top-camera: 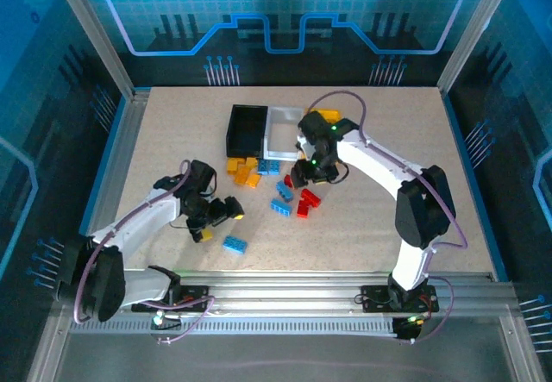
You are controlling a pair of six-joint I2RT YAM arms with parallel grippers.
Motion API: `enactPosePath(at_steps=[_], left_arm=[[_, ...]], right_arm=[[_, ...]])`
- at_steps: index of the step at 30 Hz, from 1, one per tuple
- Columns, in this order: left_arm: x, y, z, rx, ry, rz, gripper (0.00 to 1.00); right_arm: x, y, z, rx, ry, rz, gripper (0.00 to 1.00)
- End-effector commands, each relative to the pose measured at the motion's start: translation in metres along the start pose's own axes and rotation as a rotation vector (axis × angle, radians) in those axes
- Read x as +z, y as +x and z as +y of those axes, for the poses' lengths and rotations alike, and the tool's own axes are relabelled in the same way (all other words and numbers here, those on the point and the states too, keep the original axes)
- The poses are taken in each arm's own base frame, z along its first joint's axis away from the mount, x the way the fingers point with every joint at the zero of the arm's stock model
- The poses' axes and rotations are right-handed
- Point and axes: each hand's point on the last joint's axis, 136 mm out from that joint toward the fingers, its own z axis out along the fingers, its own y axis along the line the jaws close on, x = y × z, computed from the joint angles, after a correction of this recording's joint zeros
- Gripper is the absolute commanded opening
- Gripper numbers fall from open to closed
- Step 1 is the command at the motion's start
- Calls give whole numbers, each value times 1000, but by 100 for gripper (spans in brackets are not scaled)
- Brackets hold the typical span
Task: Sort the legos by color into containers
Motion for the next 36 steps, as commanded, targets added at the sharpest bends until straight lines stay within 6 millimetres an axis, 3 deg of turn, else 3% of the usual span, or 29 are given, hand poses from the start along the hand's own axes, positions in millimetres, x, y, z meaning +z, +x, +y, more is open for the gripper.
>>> enactPosePath(at_steps=[1,7,9,15,21,27,36], left_arm=[[-1,26,18,-154,-46,76,99],[0,34,15,-232,-21,121,99],[-6,32,17,-258,-18,85,99],[-33,10,49,-430,30,-99,99],[-55,-1,69,-516,48,-214,99],[-74,-5,79,-519,23,-292,99],[-65,3,80,-568,62,-258,99]], right_arm=[[0,3,17,16,-65,-38,63],[20,16,61,-155,-72,-3,63],[22,16,84,-247,-95,-33,63],[41,41,155,-498,-153,-13,66],[67,75,203,-658,-177,48,70],[91,93,214,-740,-135,91,79],[117,83,204,-777,-8,104,81]])
